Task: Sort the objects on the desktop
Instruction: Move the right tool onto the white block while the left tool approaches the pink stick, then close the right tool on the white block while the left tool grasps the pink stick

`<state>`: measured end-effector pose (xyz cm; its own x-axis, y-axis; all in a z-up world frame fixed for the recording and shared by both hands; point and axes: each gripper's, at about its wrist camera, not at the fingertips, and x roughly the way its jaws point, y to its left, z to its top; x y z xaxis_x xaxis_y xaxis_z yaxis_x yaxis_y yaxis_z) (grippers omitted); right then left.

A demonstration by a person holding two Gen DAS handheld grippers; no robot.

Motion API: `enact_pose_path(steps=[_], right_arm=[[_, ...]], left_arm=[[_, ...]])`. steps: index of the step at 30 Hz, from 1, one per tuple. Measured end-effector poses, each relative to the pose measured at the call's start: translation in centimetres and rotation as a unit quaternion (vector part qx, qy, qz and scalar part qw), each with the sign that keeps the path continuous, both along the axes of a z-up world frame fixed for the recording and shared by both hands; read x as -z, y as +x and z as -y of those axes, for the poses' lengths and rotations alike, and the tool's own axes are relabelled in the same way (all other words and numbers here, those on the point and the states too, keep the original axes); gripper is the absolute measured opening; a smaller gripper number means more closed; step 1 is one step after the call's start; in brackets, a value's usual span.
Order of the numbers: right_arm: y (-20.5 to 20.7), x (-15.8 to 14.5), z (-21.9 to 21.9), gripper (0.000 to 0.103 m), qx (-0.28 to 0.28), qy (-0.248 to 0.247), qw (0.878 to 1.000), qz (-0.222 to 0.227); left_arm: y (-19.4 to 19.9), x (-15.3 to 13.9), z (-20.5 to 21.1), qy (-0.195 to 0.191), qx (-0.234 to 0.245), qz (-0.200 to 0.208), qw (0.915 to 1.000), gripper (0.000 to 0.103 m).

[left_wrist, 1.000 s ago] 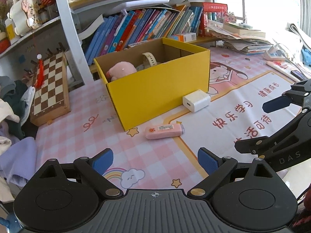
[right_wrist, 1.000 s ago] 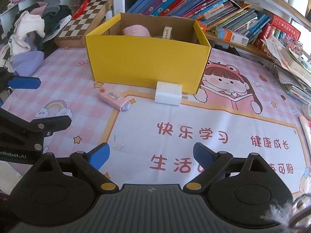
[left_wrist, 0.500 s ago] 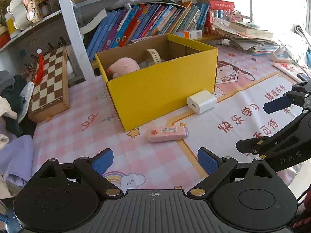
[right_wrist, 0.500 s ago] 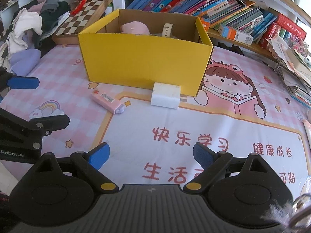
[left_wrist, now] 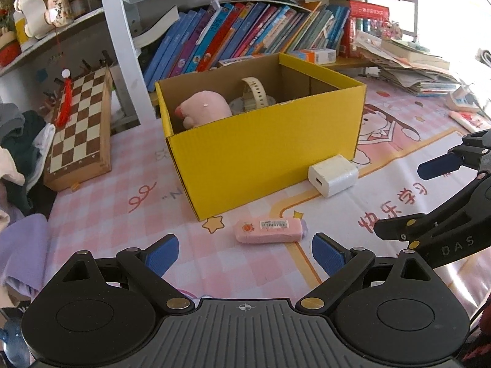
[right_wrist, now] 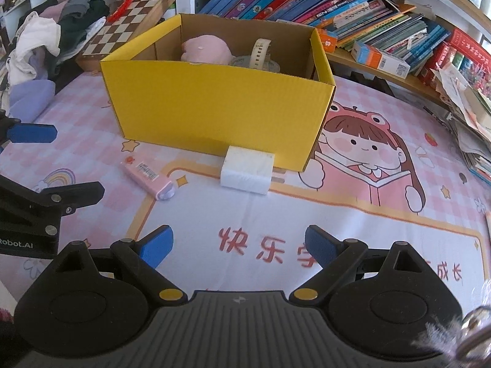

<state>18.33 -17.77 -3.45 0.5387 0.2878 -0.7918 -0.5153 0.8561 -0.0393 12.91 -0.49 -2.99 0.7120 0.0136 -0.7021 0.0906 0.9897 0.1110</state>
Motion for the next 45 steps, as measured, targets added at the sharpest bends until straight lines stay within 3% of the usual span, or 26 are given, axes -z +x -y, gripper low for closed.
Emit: enact_pose_path(steps=[27,32,34,45], right_arm=[[6.9,3.3,-1.0,0.093,-0.029,0.018,0.999,-0.022],[7.7,3.9,-1.4,0.086,-0.033,0.017,0.999,-0.02],[7.9,4.2,-1.5,0.067,-0.034,0.017,0.999,-0.021],[7.7,3.4,-0.1,0.064,-0.042,0.032,0.998,-0.019]], left_arm=[[2.9,1.2,1.1,0.027,-0.039,-0.033,0.9983,0.096],[3.7,1.4,1.5,0.034,-0.036,-0.04,0.998,0.096],[4.0,1.4,1.6,0.037,-0.035,-0.041,0.9979,0.096],[5.3,2.1,1.8,0.04,-0.032,-0.045,0.9977,0.096]])
